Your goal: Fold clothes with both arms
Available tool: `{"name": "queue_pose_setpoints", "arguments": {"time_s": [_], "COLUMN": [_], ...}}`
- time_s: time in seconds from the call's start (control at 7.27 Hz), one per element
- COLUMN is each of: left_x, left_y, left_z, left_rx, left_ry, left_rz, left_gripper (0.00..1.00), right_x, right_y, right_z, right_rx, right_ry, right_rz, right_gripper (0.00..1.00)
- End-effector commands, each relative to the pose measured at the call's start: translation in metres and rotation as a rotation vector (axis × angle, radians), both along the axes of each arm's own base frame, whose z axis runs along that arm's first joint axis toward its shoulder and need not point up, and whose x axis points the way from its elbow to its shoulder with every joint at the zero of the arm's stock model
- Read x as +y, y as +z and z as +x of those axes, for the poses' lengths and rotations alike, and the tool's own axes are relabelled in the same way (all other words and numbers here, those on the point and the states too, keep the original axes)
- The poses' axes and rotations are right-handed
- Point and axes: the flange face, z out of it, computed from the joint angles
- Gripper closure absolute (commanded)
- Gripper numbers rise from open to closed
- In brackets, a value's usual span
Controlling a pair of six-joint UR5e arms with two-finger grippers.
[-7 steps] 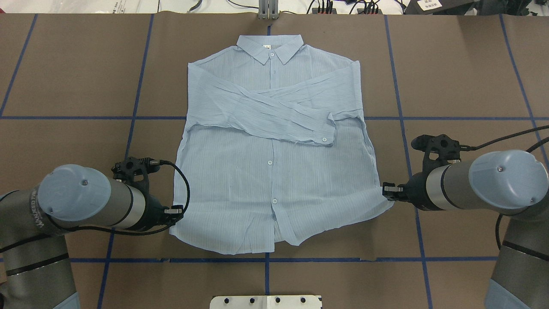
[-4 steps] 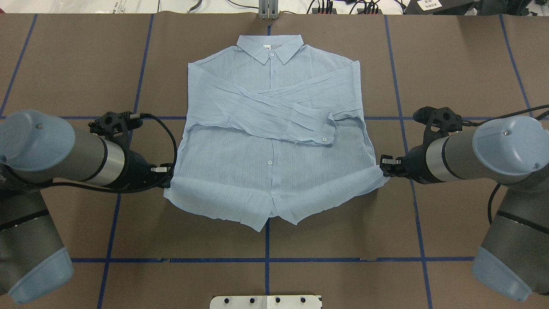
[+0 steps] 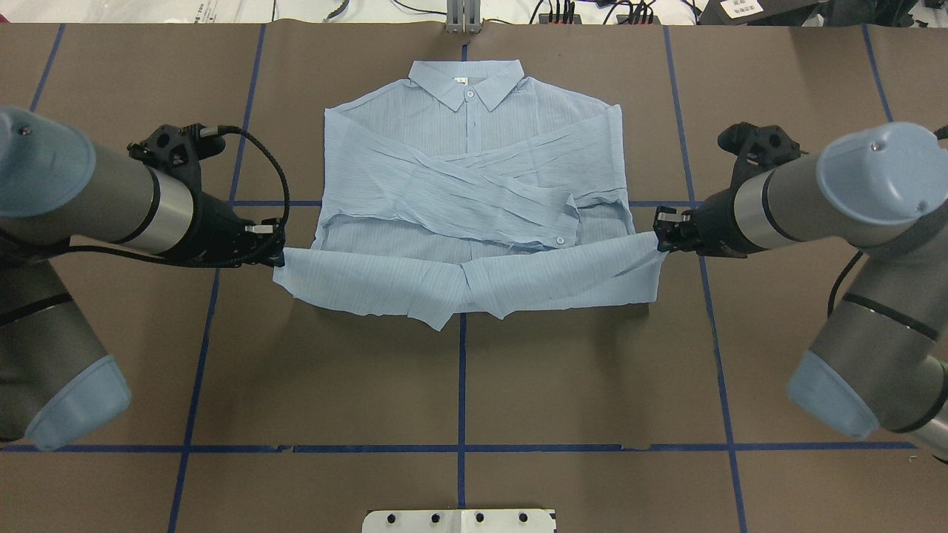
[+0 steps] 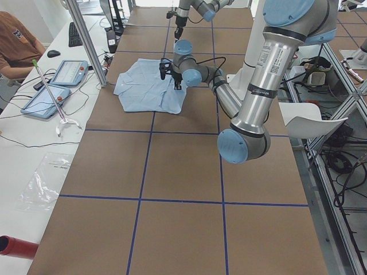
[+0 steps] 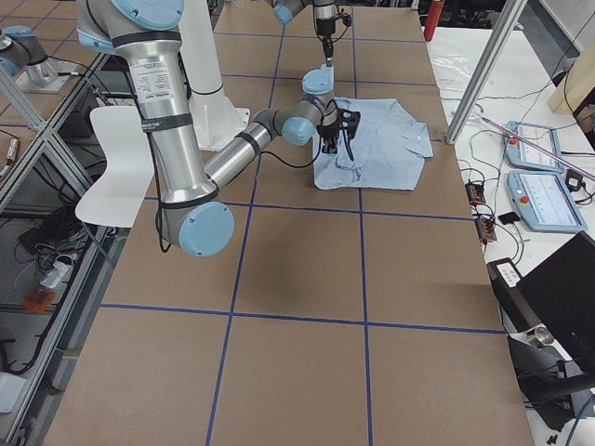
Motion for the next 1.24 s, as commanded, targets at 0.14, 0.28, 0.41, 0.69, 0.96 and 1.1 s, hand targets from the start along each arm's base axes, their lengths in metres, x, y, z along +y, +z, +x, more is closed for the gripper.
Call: {"name": "queue_pose_setpoints", "arguments": {"time_s": [0.14, 0.28, 0.41, 0.69, 0.96, 1.1], "left_x": [-0.09, -0.115, -0.141, -0.176, -0.189, -0.194], "left_y": [0.007, 0.02, 0.028, 0.046, 0.066, 0.071], "left_z": [-0.002, -0.005, 0.004, 0.03, 0.033, 0.036], "left_rx": [0.0, 0.009, 0.007, 0.028, 0.023, 0.022], "left_ry": [-0.089, -0.115, -0.127, -0.129, -0.135, -0.135], "left_rz": [-0.013, -0.004, -0.011, 0.008, 0.006, 0.006], "left_gripper": [1.0, 1.0, 1.0, 1.0, 1.0, 1.0], "right_x": [-0.083, -0.11, -0.136, -0.175, -0.213, -0.224], "right_y": [-0.008, -0.008, -0.002, -0.006, -0.011, 0.005], "right_z": [0.003, 0.0, -0.004, -0.012, -0.038, -0.046], "right_rx": [0.016, 0.031, 0.053, 0.085, 0.11, 0.113], "right_ry": [0.061, 0.058, 0.053, 0.047, 0.034, 0.03], "right_rz": [-0.023, -0.027, -0.035, -0.035, -0.048, -0.045], "right_gripper": [1.0, 1.0, 1.0, 1.0, 1.0, 1.0]}}
